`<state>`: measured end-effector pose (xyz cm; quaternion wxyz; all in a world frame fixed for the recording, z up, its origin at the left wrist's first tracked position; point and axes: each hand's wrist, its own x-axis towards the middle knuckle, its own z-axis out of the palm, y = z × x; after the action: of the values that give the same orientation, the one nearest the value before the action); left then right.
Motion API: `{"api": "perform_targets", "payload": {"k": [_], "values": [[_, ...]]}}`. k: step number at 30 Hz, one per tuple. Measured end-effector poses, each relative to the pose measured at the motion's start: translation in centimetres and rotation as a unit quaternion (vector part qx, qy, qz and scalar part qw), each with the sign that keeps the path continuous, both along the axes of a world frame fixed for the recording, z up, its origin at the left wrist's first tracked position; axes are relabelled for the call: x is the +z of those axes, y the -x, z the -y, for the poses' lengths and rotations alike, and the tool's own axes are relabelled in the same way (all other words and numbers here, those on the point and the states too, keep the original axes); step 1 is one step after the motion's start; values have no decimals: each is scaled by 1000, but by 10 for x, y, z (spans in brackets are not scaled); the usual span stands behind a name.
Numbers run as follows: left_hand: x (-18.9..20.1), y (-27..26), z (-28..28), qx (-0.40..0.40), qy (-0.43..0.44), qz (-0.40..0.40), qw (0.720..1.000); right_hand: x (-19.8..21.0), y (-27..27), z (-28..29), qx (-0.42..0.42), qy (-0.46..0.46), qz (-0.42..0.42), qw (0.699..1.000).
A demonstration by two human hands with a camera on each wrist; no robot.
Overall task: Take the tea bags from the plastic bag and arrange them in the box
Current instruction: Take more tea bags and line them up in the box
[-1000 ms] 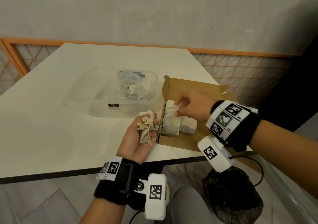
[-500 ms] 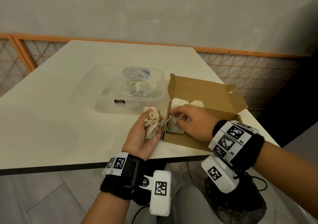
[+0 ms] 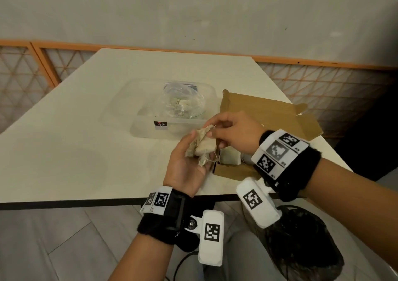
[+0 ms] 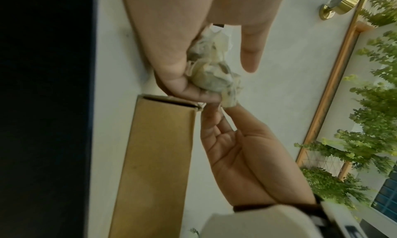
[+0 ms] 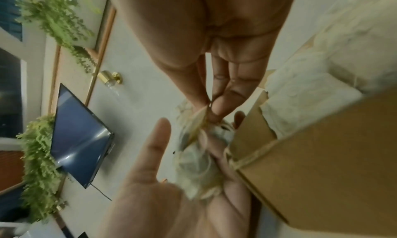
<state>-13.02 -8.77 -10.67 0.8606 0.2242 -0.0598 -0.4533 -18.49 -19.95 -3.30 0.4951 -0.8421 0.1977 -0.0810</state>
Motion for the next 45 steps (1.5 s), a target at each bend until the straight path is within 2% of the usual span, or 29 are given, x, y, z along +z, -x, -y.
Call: {"api": "perform_targets", "payload": {"k": [5, 10, 12, 17, 25, 29, 38, 43, 45], "values": [[-2, 0, 3, 11, -18, 6, 1000, 1, -3, 8, -6, 0, 9, 1000], [-6, 0, 7, 51, -48, 44, 997, 2, 0, 5, 44, 136, 29, 989], [-5, -1, 6, 44, -43, 47, 997, 4, 0, 5, 44, 150, 40, 987], [-2, -2, 3, 29, -59, 5, 998, 7, 2, 19, -10, 91, 24, 996], [-2, 1, 7, 64, -81, 21, 994, 2, 9, 26, -3, -11, 16, 1000], [-1, 2, 6, 82, -79, 11, 993, 5, 9, 27, 0, 8, 33, 999], [-1, 2, 3, 89, -31, -31, 995, 2, 11, 44, -85, 10, 26, 996], [0, 4, 3, 81, -14, -17, 996, 2, 11, 37, -67, -35, 28, 997], [-1, 4, 3, 81, -13, -17, 996, 0, 9, 32, -55, -15, 24, 998]]}}
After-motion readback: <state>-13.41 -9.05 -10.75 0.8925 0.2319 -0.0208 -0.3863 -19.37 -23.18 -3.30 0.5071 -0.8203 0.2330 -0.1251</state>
